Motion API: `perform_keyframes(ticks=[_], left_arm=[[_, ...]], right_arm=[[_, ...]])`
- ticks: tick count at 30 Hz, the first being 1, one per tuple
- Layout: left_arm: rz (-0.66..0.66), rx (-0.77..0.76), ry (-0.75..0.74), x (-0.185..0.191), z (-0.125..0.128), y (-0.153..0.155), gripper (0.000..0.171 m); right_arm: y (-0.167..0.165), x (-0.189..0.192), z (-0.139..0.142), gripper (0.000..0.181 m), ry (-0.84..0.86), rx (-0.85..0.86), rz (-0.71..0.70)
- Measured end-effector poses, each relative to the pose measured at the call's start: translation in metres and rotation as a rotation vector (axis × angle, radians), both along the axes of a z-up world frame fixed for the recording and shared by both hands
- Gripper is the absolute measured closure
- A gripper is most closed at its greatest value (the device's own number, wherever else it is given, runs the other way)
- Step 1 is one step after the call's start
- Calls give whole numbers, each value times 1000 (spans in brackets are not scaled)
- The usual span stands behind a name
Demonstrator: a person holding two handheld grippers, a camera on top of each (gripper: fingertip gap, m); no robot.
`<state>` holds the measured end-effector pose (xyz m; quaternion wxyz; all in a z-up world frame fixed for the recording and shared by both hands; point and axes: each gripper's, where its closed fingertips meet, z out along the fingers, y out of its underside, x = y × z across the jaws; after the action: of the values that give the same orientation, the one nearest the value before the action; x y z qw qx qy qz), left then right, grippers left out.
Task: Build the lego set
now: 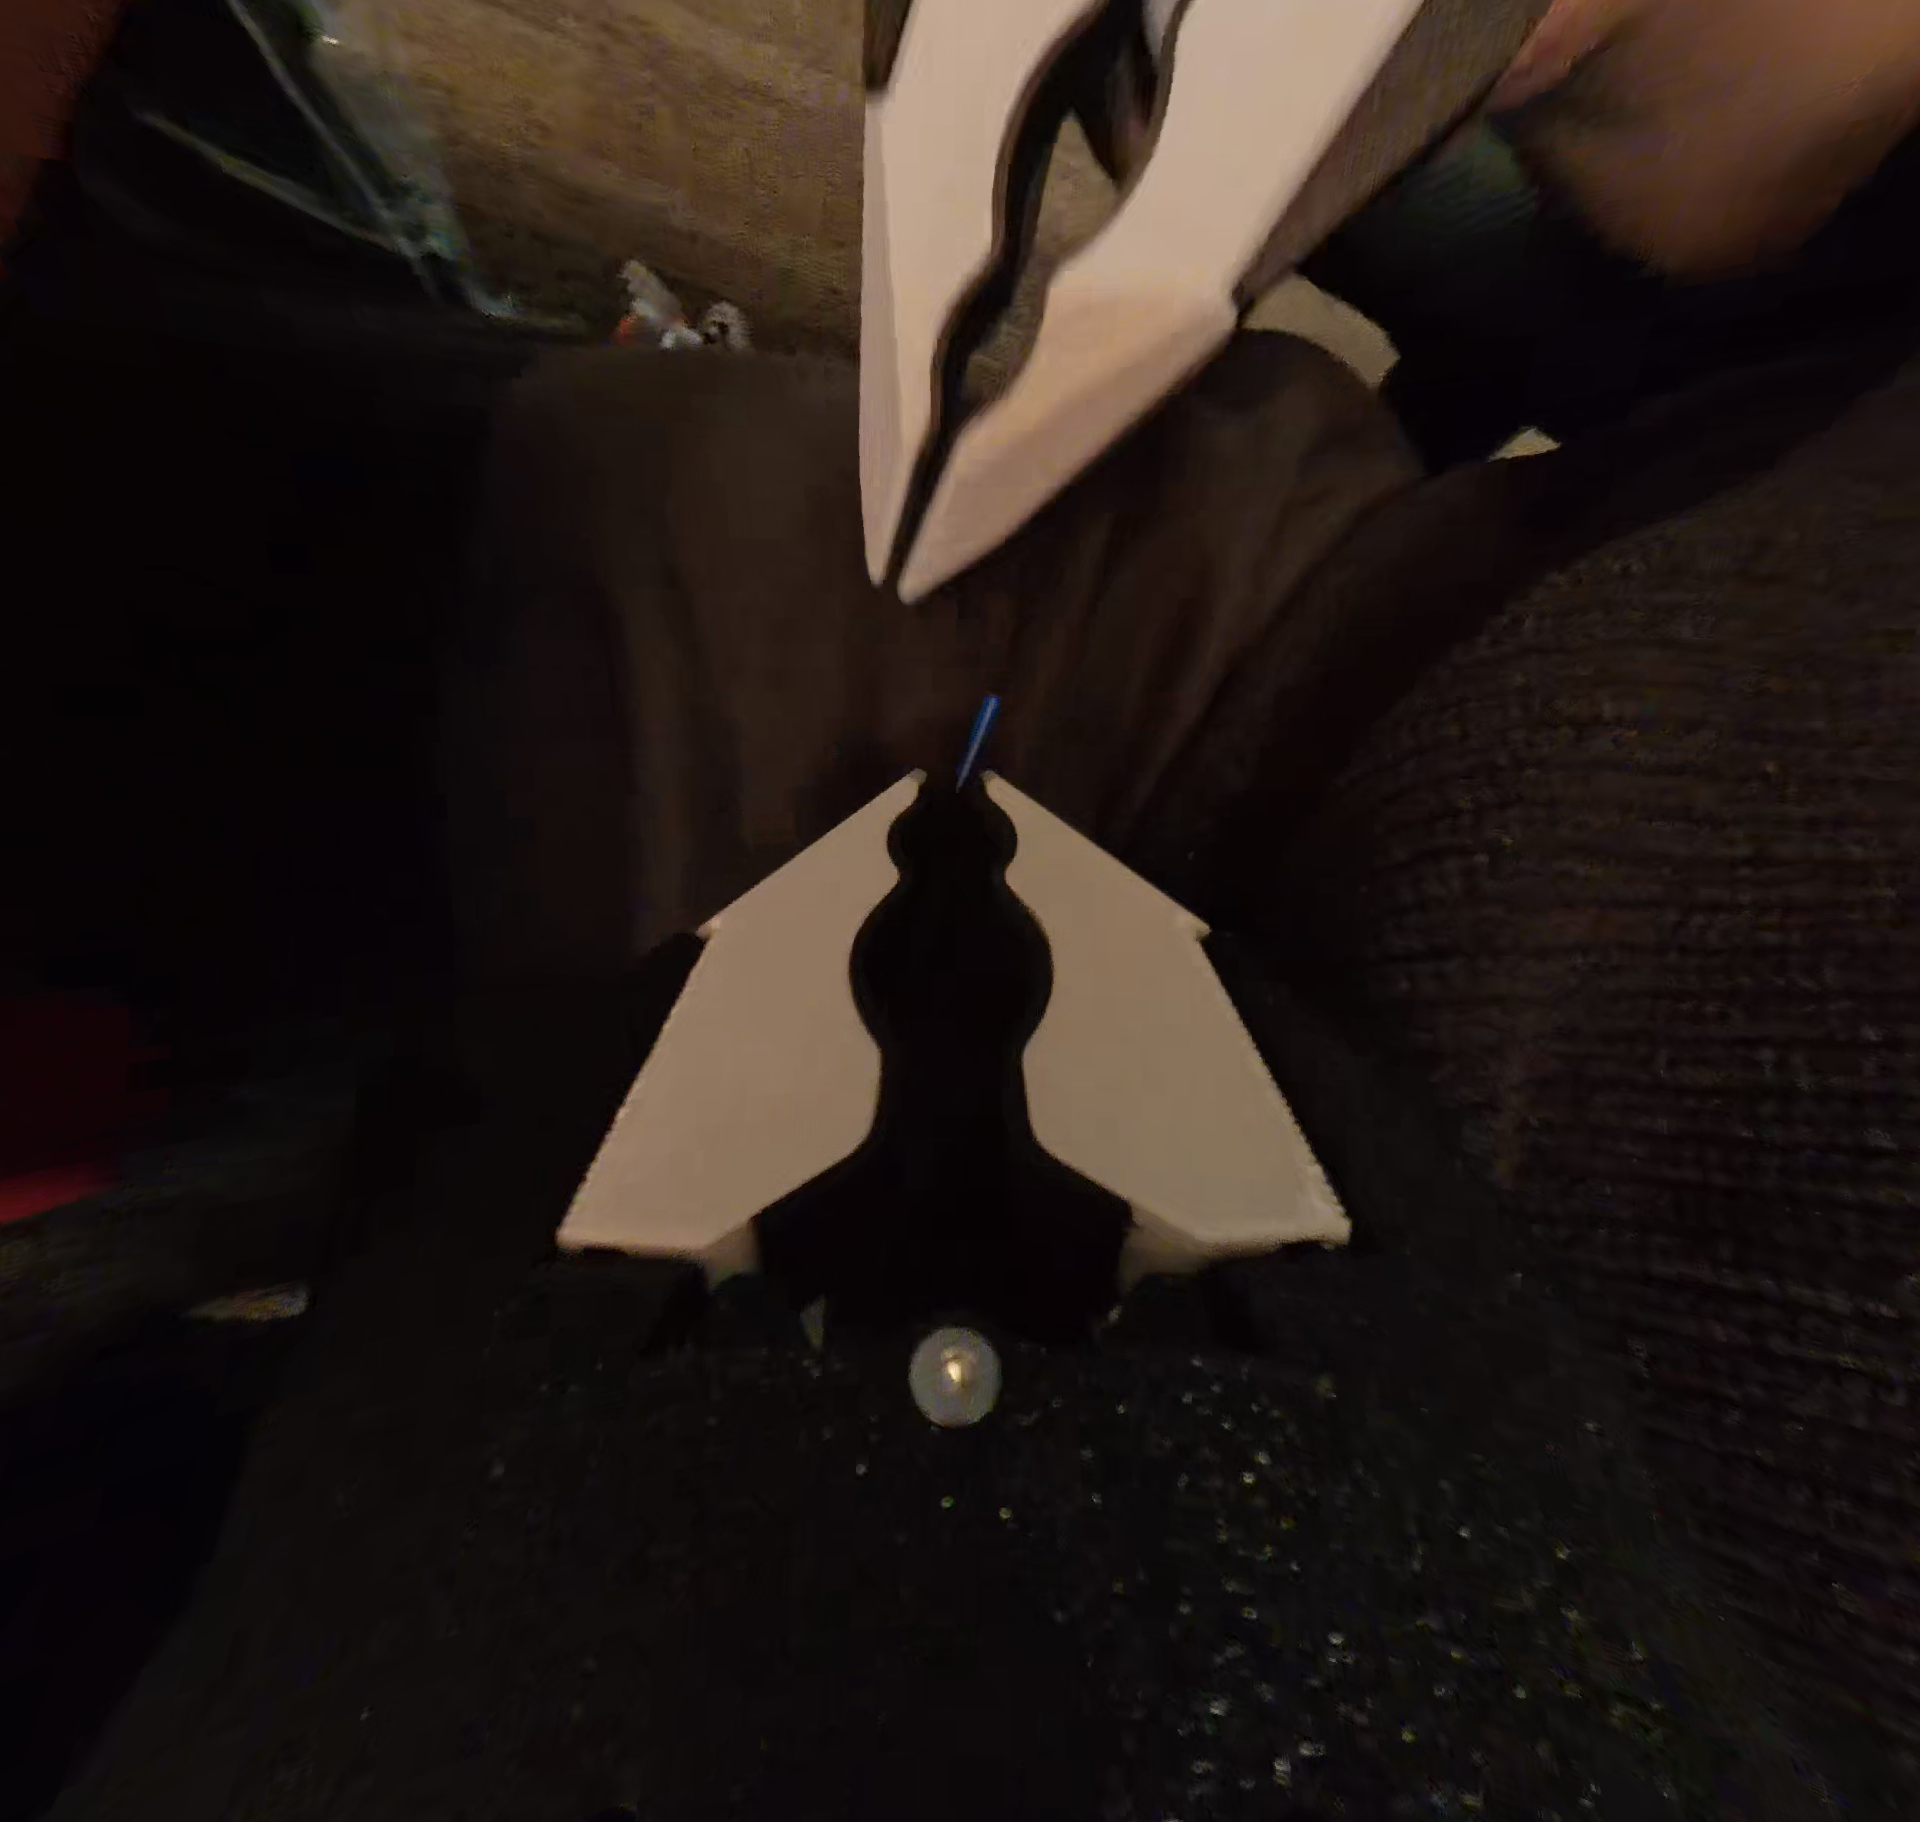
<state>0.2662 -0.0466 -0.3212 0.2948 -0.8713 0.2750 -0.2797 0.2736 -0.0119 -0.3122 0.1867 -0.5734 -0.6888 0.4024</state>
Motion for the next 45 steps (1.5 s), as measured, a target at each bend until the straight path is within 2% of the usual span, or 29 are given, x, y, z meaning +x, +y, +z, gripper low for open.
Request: perform_keyframes(ticks=[3, 10, 14, 20, 25, 28, 33, 35, 42, 45], left_arm=[[-33, -31, 32, 4, -8, -1, 165], [-55, -48, 78, 4, -15, 7, 164], [-36, -42, 50, 1, -10, 12, 163], [-25, -63, 44, -3, -12, 12, 163], [-112, -101, -14, 11, -9, -2, 163], [-133, -135, -23, 13, -11, -7, 161], [-138, -107, 42, 10, -19, -7, 157], [-151, -91, 29, 12, -15, -8, 168], [-101, -79, 33, 0, -14, -5, 169], [-72, -37, -12, -1, -2, -1, 170]], right_arm=[[-15, 6, -9, 181, -57, -7, 103], [-22, 12, -7, 181, -54, -3, 169], [-22, 14, -18, 181, -105, 73, 179], [-8, 7, -6, 181, -51, 21, 81], [-28, 15, -24, 181, -147, 91, 213], [-32, 16, -22, 181, -140, 76, 244], [-34, 16, -19, 181, -133, 49, 243], [-34, 15, -20, 181, -139, 51, 240], [-29, 9, -7, 181, -80, -13, 198], [-24, 6, 2, 181, -32, -56, 164]])
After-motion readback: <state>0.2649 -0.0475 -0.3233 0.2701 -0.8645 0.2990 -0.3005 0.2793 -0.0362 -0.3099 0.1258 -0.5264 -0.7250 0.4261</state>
